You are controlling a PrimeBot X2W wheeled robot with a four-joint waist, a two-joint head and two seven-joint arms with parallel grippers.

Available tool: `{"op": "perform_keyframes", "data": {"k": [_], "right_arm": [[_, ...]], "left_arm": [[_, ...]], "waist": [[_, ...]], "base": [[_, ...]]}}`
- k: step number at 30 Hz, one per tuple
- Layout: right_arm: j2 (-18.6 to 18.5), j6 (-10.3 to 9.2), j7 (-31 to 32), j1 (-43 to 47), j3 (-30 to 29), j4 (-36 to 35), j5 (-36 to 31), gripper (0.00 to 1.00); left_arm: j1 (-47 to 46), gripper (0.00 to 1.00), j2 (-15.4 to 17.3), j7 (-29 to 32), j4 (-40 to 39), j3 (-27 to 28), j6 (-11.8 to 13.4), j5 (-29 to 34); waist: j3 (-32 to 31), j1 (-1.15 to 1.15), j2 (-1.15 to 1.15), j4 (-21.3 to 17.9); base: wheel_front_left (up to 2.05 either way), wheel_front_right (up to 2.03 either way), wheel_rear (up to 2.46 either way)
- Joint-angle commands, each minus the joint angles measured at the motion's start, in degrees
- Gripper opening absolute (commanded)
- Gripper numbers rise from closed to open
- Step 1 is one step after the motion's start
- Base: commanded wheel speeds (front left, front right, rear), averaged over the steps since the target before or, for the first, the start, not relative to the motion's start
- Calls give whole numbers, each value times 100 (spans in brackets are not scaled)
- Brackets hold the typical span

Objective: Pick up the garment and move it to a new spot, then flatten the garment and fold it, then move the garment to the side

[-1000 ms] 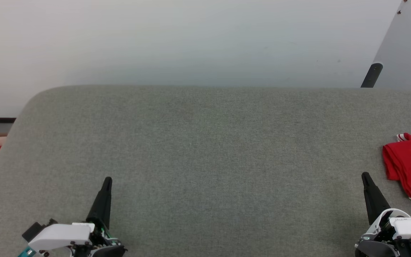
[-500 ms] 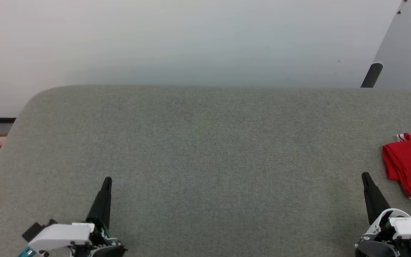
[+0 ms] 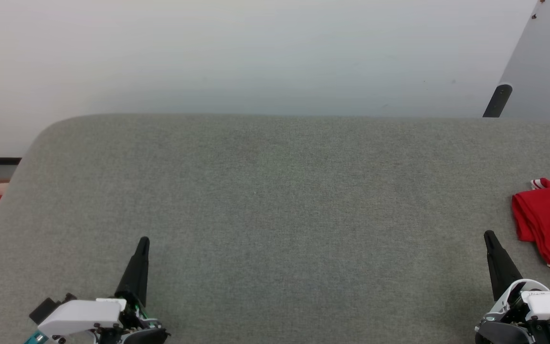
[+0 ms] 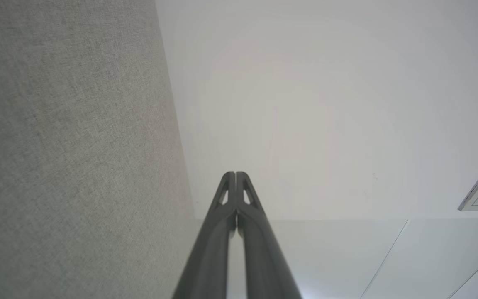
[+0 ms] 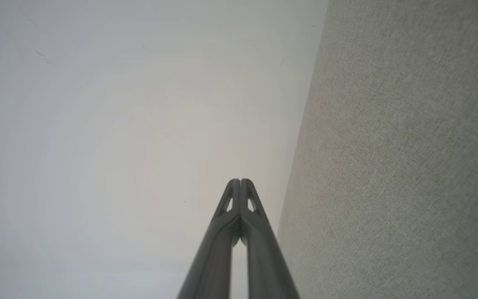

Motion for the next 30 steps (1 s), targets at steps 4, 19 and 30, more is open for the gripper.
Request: {"op": "perform_keyframes", "data": {"k": [4, 19, 30], "right_arm": [[22, 3, 9, -15, -5, 2, 13, 0], [23, 3, 10, -16, -6, 2, 11, 0], [23, 4, 11, -16, -7, 2, 10, 0]], "left_arm": [[-66, 0, -10, 30, 7, 16, -18, 8], [-67, 0, -18, 28, 8, 28, -18, 22], [-68, 0, -23, 32, 8, 35, -18, 25]], "waist": [[0, 0, 0, 0], [0, 0, 0, 0], [0, 0, 0, 0]], "base": [[0, 0, 0], [0, 0, 0], [0, 0, 0]]}}
